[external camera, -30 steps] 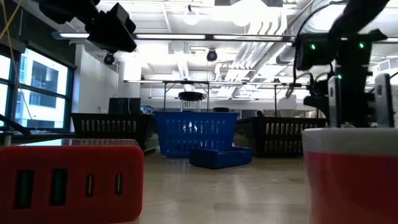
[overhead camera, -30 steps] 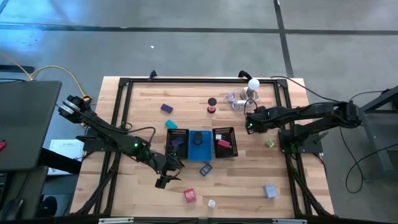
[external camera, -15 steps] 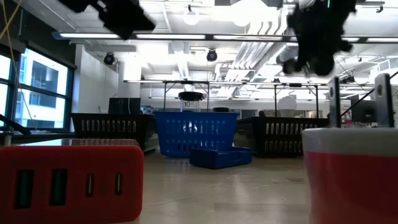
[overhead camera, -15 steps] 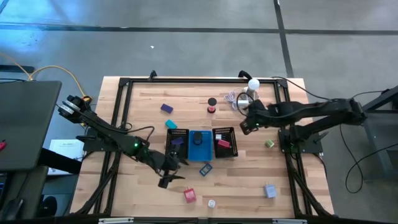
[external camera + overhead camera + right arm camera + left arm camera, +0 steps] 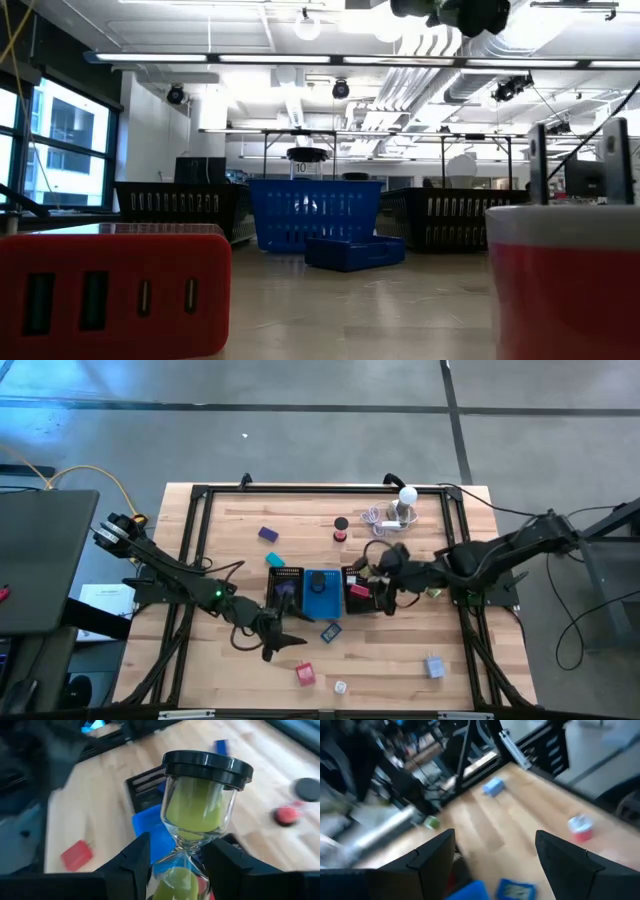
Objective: Pick & Place Office items
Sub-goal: Put the green hourglass into the blue bin
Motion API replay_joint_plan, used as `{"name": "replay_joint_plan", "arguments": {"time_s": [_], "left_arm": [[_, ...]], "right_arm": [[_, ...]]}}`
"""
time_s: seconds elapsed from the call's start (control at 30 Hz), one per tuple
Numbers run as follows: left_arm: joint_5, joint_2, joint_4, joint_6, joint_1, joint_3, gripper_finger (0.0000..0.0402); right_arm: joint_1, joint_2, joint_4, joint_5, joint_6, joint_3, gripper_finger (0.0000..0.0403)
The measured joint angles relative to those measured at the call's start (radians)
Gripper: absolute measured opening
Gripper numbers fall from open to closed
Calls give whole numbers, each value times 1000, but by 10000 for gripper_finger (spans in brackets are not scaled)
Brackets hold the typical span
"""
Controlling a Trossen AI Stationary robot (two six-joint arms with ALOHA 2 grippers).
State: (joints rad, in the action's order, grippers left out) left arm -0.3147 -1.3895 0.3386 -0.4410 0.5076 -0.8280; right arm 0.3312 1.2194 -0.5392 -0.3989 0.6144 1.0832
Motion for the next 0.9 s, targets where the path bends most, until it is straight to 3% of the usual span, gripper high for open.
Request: {"name": "replay_joint_plan", "arguments": {"time_s": [0.17, 0.47, 0.77, 0.9], "left_arm": [[-61, 0, 9, -233, -19, 0, 268], [-58, 0, 14, -279, -97, 0, 268], [32, -5, 57, -303, -138, 0, 268], [36, -9, 78, -222, -148, 0, 268]], "right_arm": [[6, 85, 103, 136, -37, 0, 143], [0, 182, 238, 416, -44, 0, 142], [-49, 247, 259, 499, -44, 0, 142], [-61, 245, 271, 504, -58, 0, 142]]}}
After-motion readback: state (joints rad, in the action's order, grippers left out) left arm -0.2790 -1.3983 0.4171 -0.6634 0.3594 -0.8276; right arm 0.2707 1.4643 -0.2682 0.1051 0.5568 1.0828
